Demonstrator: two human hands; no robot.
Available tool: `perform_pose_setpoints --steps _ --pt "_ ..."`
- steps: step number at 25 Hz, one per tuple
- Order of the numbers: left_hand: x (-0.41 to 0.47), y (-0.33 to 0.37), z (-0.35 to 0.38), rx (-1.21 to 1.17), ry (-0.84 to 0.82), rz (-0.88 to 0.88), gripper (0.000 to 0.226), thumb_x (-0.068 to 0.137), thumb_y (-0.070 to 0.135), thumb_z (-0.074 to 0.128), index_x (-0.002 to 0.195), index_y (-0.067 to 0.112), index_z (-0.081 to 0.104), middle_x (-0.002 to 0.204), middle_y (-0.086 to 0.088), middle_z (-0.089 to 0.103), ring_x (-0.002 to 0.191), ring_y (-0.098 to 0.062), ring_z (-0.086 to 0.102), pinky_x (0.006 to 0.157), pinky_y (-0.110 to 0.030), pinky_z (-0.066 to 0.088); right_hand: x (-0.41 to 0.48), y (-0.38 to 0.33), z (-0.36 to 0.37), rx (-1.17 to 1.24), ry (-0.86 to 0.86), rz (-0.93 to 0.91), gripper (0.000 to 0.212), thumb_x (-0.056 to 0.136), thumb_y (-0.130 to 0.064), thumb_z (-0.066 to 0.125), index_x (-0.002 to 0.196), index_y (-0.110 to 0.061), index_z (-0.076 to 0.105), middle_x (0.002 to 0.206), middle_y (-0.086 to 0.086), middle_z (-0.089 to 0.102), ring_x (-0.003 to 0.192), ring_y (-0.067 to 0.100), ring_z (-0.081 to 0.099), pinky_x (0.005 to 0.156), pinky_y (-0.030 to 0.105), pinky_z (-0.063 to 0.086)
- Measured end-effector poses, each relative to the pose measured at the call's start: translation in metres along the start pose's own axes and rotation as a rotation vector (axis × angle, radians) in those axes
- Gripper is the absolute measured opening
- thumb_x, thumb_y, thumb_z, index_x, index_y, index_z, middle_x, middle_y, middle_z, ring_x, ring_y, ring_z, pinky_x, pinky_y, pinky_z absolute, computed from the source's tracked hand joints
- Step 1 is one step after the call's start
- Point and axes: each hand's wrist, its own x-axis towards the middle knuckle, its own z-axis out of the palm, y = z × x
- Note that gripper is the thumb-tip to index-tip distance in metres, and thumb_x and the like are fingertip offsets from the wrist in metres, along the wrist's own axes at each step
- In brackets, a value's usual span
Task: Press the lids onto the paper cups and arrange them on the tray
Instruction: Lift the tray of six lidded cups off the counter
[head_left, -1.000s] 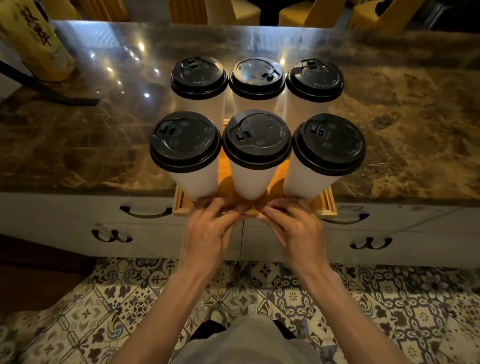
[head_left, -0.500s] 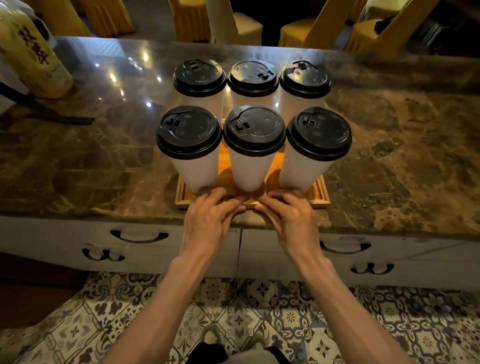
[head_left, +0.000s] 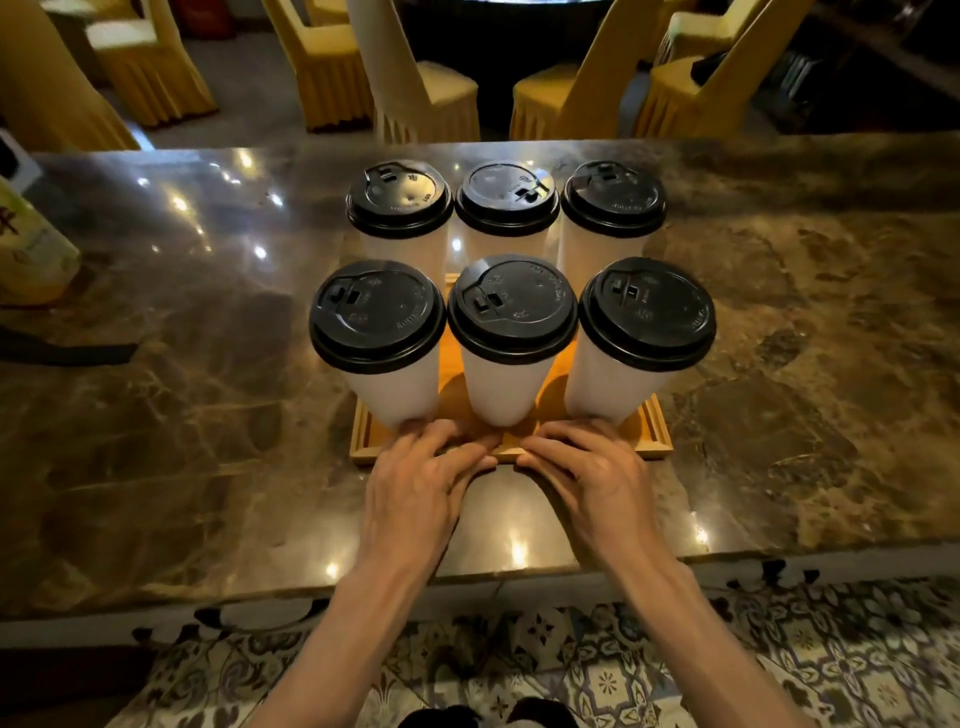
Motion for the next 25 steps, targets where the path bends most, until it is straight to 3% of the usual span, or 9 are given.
perform_pose_setpoints --steps 8,14,25 --pt "0.029 0.001 0.007 0.028 -0.027 -0.013 0.037 0.089 0.041 0.044 0.089 0.024 0.077 0.088 -0.002 0.069 0.077 -0.023 0.065 0.064 -0.032 0.051 0.030 0.015 0.000 0.023 0.016 0.006 0.012 0.073 -0.011 0.081 0.085 -0.011 0.080 0.089 0.006 0.076 0.083 0.028 0.071 0.075 0.033 0.059" --pt "0.047 0.003 0.014 0.034 -0.001 -0.027 0.036 0.087 0.036 0.045 0.090 0.021 0.078 0.089 -0.004 0.070 0.078 -0.026 0.067 0.067 -0.033 0.053 0.049 0.024 -0.003 -0.022 0.001 -0.004 0.011 0.073 -0.017 0.081 0.085 -0.015 0.081 0.088 0.003 0.076 0.080 0.025 0.072 0.069 0.025 0.055" --pt "0.052 0.005 0.016 0.033 -0.017 -0.042 0.038 0.087 0.034 0.042 0.091 0.020 0.077 0.089 -0.005 0.071 0.081 -0.027 0.068 0.065 -0.035 0.054 0.050 0.026 -0.005 -0.054 -0.034 0.054 0.018 0.074 -0.015 0.081 0.092 -0.013 0.080 0.093 0.004 0.076 0.085 0.025 0.069 0.073 0.029 0.057"
